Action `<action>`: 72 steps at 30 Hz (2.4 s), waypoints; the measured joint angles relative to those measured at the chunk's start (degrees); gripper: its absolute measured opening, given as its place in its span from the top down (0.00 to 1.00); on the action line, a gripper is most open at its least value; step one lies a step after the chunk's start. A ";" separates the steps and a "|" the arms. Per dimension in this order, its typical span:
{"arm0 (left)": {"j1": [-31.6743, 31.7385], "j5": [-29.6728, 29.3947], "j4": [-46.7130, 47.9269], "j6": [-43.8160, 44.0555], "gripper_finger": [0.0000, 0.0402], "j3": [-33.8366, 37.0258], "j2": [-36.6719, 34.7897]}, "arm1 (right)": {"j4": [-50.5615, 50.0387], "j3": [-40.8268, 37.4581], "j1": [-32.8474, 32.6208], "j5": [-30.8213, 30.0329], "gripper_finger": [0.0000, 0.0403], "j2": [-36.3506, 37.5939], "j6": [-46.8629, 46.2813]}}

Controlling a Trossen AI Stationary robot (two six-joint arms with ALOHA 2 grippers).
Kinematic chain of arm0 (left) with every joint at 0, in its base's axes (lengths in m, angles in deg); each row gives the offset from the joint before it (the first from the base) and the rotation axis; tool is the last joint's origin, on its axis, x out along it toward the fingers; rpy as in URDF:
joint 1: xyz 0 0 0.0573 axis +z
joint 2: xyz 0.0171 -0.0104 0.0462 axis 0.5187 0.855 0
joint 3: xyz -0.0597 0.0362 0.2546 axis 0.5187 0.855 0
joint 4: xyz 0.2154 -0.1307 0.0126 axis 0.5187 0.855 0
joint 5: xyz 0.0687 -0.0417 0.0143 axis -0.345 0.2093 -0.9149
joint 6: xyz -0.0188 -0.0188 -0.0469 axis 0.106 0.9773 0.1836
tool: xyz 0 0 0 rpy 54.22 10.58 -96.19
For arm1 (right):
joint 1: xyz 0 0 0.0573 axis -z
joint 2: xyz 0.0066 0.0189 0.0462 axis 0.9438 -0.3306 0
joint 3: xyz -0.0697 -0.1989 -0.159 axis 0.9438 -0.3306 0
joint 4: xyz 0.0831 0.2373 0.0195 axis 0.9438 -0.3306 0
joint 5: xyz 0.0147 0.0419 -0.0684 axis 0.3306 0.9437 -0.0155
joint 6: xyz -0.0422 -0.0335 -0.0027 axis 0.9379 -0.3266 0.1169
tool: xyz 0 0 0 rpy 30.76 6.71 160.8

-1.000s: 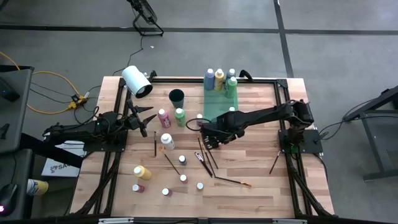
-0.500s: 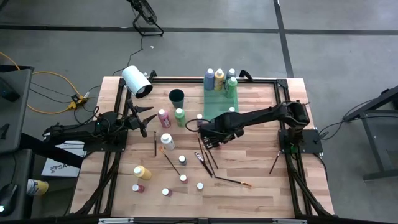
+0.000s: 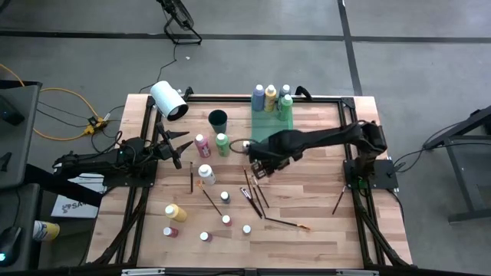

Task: Pick & Place Paint Supplies
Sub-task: Put the orange small paint bottle into the green bin

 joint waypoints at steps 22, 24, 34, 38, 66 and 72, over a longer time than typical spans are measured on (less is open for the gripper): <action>-0.01 0.00 0.00 0.00 0.57 -0.01 0.02 | -9.51 12.92 18.88 -6.36 0.71 -5.16 25.85; 0.00 0.00 0.00 0.00 0.57 -0.01 0.01 | -9.37 12.62 19.13 -5.65 0.71 -6.44 26.78; 0.00 0.00 0.00 0.00 0.57 -0.02 0.02 | -7.14 7.05 19.64 -4.24 0.70 -7.11 28.31; 0.00 0.00 0.00 0.00 0.57 -0.01 0.00 | -6.08 5.71 19.95 -3.82 0.71 -7.11 28.81; 0.00 0.00 0.00 0.00 0.57 0.00 0.02 | -3.72 4.22 20.34 -2.54 0.69 -7.11 29.10; -0.02 0.00 0.00 0.01 0.57 -0.01 0.01 | -3.72 4.22 20.65 -2.52 0.70 -7.11 29.14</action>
